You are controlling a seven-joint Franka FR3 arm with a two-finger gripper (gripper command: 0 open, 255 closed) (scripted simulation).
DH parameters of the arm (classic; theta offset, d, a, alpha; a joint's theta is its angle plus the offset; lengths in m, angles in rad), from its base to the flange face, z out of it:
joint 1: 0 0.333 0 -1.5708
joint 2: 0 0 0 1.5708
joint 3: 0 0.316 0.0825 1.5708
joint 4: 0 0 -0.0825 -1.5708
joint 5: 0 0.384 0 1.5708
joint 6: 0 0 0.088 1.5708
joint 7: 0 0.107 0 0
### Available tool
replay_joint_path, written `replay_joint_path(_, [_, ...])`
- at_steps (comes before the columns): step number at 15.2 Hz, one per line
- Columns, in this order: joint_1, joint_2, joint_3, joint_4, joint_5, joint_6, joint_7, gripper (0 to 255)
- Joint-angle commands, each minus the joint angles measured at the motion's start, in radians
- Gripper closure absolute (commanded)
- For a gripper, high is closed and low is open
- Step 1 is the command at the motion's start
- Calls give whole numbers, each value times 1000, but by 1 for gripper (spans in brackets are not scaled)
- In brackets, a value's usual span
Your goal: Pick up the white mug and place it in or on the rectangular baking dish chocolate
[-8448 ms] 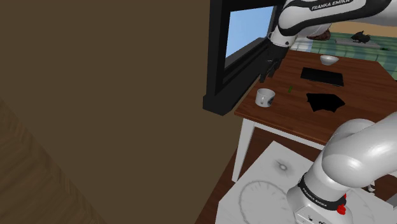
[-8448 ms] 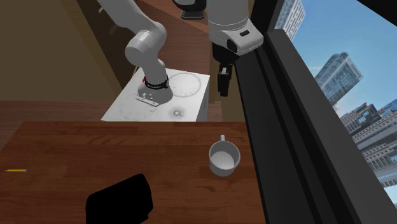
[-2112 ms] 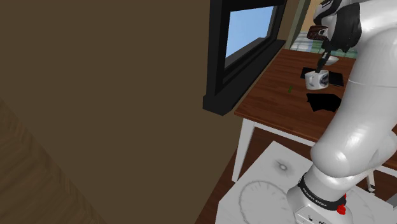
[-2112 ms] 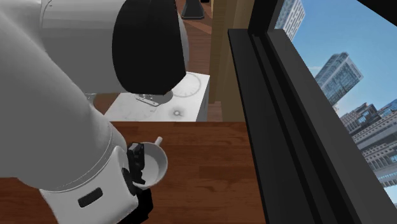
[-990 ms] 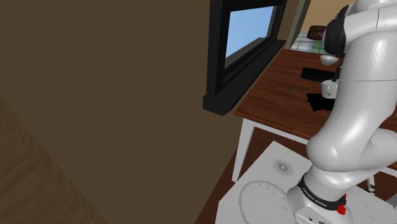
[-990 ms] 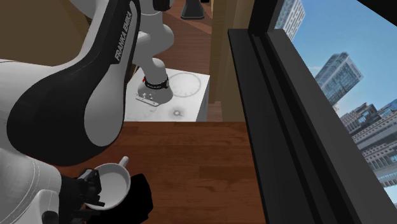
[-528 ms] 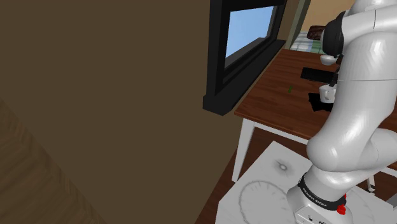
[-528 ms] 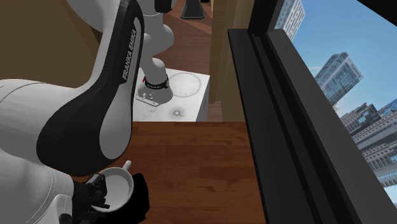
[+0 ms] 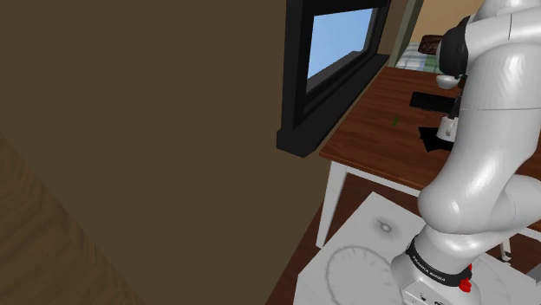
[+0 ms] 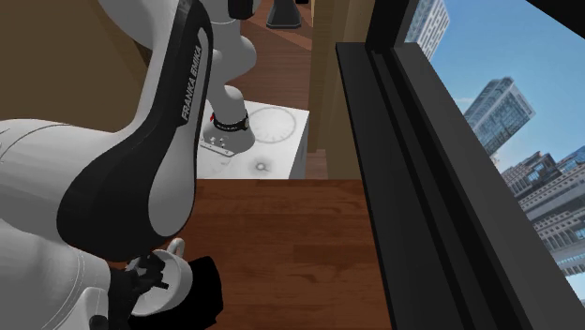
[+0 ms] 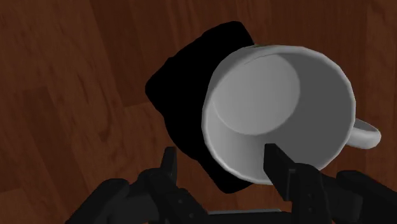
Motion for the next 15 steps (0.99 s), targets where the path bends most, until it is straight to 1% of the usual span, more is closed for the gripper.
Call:
replay_joint_path(1, [0, 1, 0, 0, 0, -1, 0, 0])
replay_joint_path(4, [0, 1, 1, 0, 0, -1, 0, 0])
replay_joint_path(8, [-14, -15, -11, 111, -20, -120, 17, 0])
replay_joint_path(15, [-14, -15, -11, 111, -20, -120, 17, 0])
